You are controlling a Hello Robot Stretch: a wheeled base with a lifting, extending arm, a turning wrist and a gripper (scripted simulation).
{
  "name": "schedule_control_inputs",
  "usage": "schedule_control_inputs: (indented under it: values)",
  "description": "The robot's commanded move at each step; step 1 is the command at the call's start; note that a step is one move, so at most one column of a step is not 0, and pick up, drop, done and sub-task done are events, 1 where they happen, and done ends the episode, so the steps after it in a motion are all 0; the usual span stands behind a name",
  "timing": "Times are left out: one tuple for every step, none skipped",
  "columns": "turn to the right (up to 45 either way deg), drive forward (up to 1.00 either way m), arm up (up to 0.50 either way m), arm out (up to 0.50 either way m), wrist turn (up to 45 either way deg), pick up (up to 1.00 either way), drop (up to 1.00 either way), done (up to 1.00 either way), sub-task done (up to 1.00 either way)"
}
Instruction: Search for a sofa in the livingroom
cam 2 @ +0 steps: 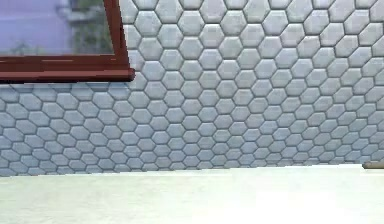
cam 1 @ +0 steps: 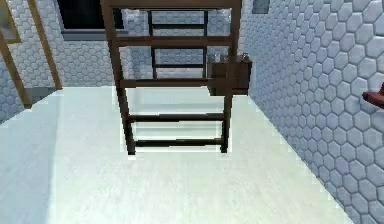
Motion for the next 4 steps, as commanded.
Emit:
schedule_control_inputs:
  values:
    - [-6.0,0.0,0.0,0.0,0.0,0.0,0.0,0.0,0.0]
    - [0.0,0.5,0.0,0.0,0.0,0.0,0.0,0.0,0.0]
    - [-42.0,0.0,0.0,0.0,0.0,0.0,0.0,0.0,0.0]
    - [0.0,0.45,0.0,0.0,0.0,0.0,0.0,0.0,0.0]
